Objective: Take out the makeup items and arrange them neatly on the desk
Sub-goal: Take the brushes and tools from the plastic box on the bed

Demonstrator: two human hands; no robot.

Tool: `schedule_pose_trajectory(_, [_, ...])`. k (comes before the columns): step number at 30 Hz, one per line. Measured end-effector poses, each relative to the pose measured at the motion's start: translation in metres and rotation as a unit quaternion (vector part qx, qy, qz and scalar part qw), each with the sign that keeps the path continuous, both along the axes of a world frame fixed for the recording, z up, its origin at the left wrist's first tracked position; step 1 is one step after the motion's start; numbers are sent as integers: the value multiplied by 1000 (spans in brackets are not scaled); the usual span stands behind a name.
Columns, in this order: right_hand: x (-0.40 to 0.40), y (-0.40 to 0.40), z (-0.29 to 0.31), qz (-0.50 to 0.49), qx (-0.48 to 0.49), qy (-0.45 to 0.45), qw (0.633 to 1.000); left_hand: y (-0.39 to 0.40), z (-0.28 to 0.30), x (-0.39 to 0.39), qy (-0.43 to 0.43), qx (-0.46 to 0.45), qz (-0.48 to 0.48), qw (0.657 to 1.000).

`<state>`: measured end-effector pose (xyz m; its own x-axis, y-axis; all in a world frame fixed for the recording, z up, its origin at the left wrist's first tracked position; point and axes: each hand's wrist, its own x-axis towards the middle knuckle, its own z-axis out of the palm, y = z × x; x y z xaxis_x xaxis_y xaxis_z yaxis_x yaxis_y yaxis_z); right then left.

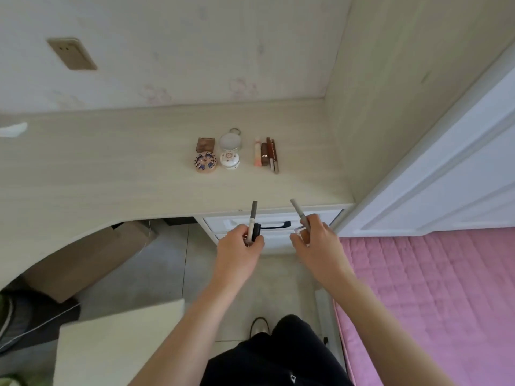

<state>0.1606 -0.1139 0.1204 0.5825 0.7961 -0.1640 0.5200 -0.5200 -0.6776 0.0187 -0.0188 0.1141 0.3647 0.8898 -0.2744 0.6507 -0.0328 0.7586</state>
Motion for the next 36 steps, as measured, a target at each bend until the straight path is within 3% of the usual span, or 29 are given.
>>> schedule_pose_trajectory(8, [85,78,-17,-17,-16,-7,1000,69,-13,87,-5,-67,-10,998])
schedule_pose_trajectory(15, [154,138,-30,-5,-93,-9,996,122,-30,175,2,-92,21,996])
schedule_pose_trajectory(24, [198,177,-72,-46,-147,14,988,160,-67,248,52,-125,29,990])
schedule_pose_trajectory(36, [227,210,-103,-56,-199,-97,974,185,-103,294,170,-134,13,976])
